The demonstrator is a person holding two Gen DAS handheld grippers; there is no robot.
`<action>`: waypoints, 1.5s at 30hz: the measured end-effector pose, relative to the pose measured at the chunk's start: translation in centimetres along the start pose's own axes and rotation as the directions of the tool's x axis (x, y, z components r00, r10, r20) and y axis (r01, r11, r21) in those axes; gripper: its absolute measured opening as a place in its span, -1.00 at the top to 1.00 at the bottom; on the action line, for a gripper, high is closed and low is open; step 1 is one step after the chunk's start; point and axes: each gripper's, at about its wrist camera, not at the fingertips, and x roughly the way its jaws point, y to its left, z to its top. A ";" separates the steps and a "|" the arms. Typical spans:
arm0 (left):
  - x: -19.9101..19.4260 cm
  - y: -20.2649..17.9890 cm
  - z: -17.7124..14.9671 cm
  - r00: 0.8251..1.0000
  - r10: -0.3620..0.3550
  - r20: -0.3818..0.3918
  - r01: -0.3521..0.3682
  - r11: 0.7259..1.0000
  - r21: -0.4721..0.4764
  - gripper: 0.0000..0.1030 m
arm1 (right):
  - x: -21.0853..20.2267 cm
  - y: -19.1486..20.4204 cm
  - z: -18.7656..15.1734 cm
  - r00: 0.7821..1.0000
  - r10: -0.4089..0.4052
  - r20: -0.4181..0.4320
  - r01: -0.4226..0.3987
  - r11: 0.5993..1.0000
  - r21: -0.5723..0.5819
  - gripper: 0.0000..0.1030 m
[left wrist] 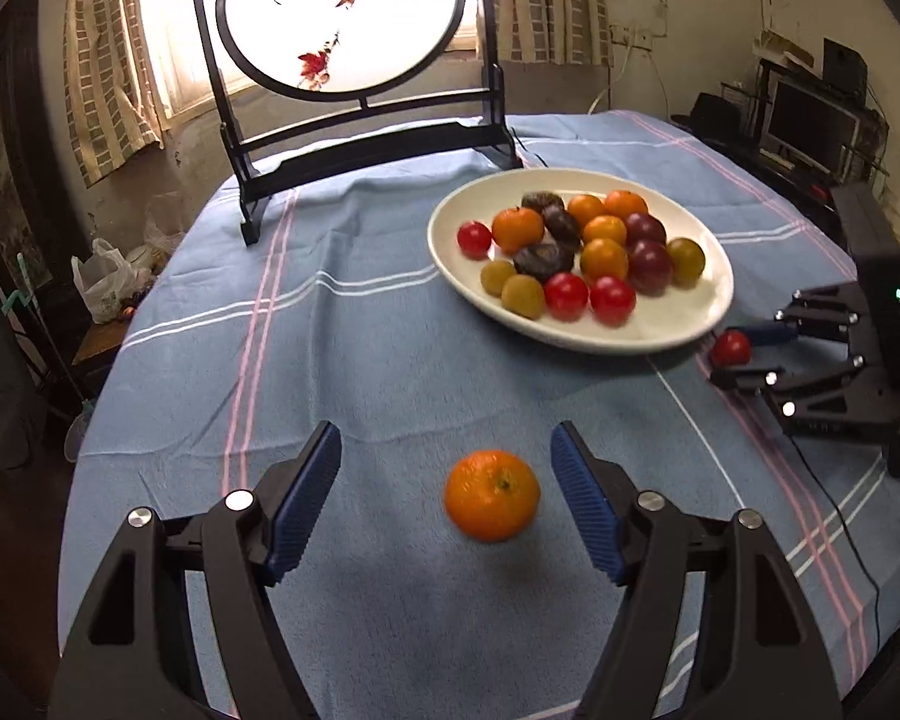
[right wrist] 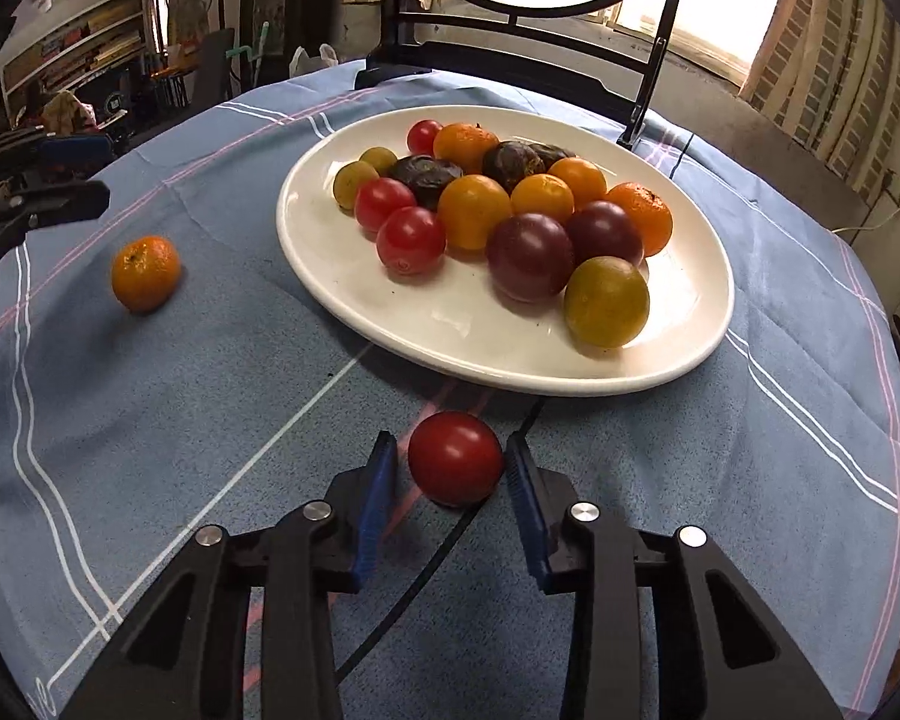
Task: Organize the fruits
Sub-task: 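Grasp the last orange with the left tool while the right tool grasps the last red tomato, then place the orange on the plate with the left tool while the right tool places the tomato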
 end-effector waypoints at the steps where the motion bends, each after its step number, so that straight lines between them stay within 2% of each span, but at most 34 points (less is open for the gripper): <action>1: 0.5 -0.4 -0.5 1.000 -0.012 -0.019 0.013 1.000 0.013 -0.37 | -0.4 0.1 -0.1 1.000 -0.002 0.008 0.002 1.000 0.001 0.44; 8: 3.2 -1.3 -1.6 0.996 -0.036 -0.081 0.038 0.999 0.016 -0.37 | -3.4 0.2 -0.2 0.998 0.021 0.059 -0.021 1.000 0.007 0.44; 13: 4.6 -1.1 -1.5 0.992 -0.030 -0.122 0.030 1.000 0.003 -0.09 | -3.5 0.4 -0.6 0.997 0.039 0.059 -0.040 0.999 0.018 0.44; 14: 4.9 -1.2 -1.6 0.990 -0.029 -0.136 0.030 1.000 0.004 0.08 | -3.5 0.4 -0.7 0.997 0.042 0.061 -0.043 0.999 0.024 0.44; 15: 5.0 -1.2 -1.6 0.989 -0.045 -0.144 0.045 0.999 -0.006 0.15 | -3.6 0.4 -0.8 0.997 0.043 0.065 -0.044 0.999 0.025 0.44; 17: 4.8 -1.3 -1.6 0.990 -0.028 -0.138 0.027 1.000 -0.012 0.18 | -3.9 0.5 -0.9 0.996 0.045 0.072 -0.047 0.999 0.027 0.45; 21: 2.9 -2.1 -0.6 0.996 -0.035 -0.079 0.035 0.999 -0.001 0.18 | -4.9 0.6 -1.0 0.995 0.043 0.091 -0.046 0.999 0.027 0.44; 23: 1.4 -3.0 0.6 1.000 0.007 -0.013 -0.007 1.000 0.028 0.18 | -5.7 0.5 -0.6 0.993 0.040 0.114 -0.044 0.999 0.030 0.45; 26: -0.4 -4.6 3.2 0.994 0.062 0.087 -0.066 0.997 0.045 0.18 | -7.1 0.3 0.4 0.986 0.033 0.164 -0.040 0.998 0.039 0.45; 30: -1.4 -6.1 6.9 0.983 0.082 0.166 -0.085 0.996 0.015 0.18 | -9.4 -0.4 2.4 0.969 0.018 0.248 -0.033 0.998 0.058 0.45; 34: -1.0 -7.5 9.6 0.977 0.086 0.197 -0.086 0.996 -0.008 0.18 | -10.8 -0.9 4.0 0.954 0.004 0.299 -0.025 0.997 0.067 0.45; 38: -0.3 -8.2 11.0 0.977 0.080 0.199 -0.077 0.997 -0.024 0.18 | -11.3 -1.6 5.0 0.946 -0.009 0.324 -0.016 0.997 0.077 0.45; 45: 2.0 -8.1 11.9 0.980 0.085 0.177 -0.080 0.996 -0.037 0.18 | -9.8 -3.1 6.3 0.949 -0.017 0.315 -0.015 0.995 0.097 0.44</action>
